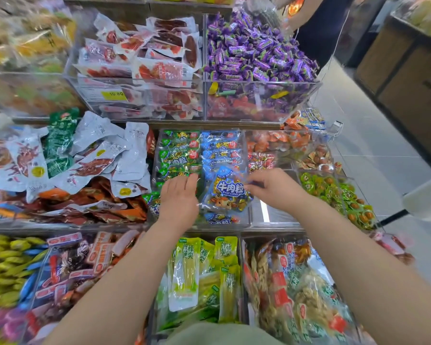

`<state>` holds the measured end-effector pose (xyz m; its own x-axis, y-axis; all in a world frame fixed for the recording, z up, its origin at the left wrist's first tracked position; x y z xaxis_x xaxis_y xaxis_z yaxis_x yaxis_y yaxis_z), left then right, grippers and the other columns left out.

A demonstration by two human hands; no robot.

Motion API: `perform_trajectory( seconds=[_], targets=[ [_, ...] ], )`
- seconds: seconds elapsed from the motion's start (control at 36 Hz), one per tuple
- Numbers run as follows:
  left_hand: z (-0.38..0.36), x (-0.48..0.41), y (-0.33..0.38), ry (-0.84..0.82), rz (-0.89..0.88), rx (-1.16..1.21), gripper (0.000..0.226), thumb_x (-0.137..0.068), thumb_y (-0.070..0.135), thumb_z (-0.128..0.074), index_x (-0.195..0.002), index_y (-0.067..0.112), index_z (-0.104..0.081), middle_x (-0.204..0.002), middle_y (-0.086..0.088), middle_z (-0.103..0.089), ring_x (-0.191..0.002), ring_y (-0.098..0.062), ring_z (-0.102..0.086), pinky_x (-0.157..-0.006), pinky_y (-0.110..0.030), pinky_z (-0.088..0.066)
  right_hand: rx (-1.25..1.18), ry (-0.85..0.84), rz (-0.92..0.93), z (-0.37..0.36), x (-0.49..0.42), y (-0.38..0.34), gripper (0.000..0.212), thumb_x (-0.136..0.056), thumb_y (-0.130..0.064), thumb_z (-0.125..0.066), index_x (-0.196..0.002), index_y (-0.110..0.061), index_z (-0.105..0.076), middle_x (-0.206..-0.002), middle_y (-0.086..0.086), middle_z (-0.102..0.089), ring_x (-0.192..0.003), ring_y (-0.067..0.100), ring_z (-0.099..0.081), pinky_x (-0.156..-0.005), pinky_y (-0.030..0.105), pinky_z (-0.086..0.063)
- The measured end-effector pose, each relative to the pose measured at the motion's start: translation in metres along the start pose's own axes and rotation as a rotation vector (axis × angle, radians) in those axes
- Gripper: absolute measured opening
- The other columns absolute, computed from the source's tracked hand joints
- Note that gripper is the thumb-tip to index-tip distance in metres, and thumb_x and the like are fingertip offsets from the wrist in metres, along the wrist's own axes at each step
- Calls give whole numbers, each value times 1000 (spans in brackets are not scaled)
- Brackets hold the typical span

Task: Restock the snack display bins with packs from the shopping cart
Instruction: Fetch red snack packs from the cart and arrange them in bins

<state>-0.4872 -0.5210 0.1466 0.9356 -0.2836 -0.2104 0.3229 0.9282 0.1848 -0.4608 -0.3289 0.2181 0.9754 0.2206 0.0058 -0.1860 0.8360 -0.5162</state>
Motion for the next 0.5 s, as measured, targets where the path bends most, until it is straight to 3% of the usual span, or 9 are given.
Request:
perform_trajectory(
  seconds=[0.06,0.17,0.25,0.33,0.44,0.5],
  targets=[
    [-2,-1,-4,-57,-27,29,48,-88,5,-46,-134,15,-52,-123,-9,-56,-111,-31,-48,-95,-40,-34,85,-23,26,0,-1,1,16,-93,-20,-57,-96,-13,-71,-74,-7,-60,-66,8,-51,-63,24,-38],
    [-5,-1,-7,-188,-12,116,44,-98,10,-39,-134,29,-54,-147,-9,-44,-137,-32,-34,-114,-46,-24,252,-68,81,-12,-7,-1,19,-94,-18,-51,-94,-15,-69,-80,-4,-61,-75,15,-53,-68,30,-45],
    [-1,0,-4,-170,13,196,39,-101,17,-37,-133,29,-56,-151,-8,-40,-142,-32,-28,-117,-45,-17,382,-129,103,-42,-10,-8,19,-93,-17,-46,-81,-15,-61,-75,0,-53,-75,23,-54,-61,31,-43],
    [1,0,-3,-174,48,251,39,-103,36,-30,-129,28,-58,-150,-6,-41,-142,-29,-27,-116,-44,-17,502,-190,100,-74,-12,-11,18,-91,-11,-47,-96,-15,-64,-85,3,-51,-82,26,-57,-65,33,-46],
    [-8,2,1,-260,26,180,69,-86,75,-20,-124,30,-56,-155,-2,-31,-145,-27,-20,-115,-55,-11,547,1,103,-73,-10,-15,29,-82,-8,-53,-110,-9,-60,-107,10,-56,-103,31,-53,-79,36,-42],
    [-14,2,3,-272,6,81,72,-82,78,-26,-127,27,-51,-156,-1,-27,-146,-24,-18,-114,-59,-10,561,176,80,-69,0,-21,43,-71,-6,-64,-114,-2,-60,-113,18,-57,-109,39,-54,-91,46,-45]
  ],
)
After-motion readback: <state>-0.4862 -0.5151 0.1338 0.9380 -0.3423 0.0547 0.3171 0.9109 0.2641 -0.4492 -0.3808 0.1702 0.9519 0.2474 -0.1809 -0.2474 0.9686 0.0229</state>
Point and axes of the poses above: each hand's wrist, its own x-axis away from the middle knuckle, its own z-axis out of the back of the hand, y = z × x, the point moved 7 cm from there along -x, towards the middle knuckle
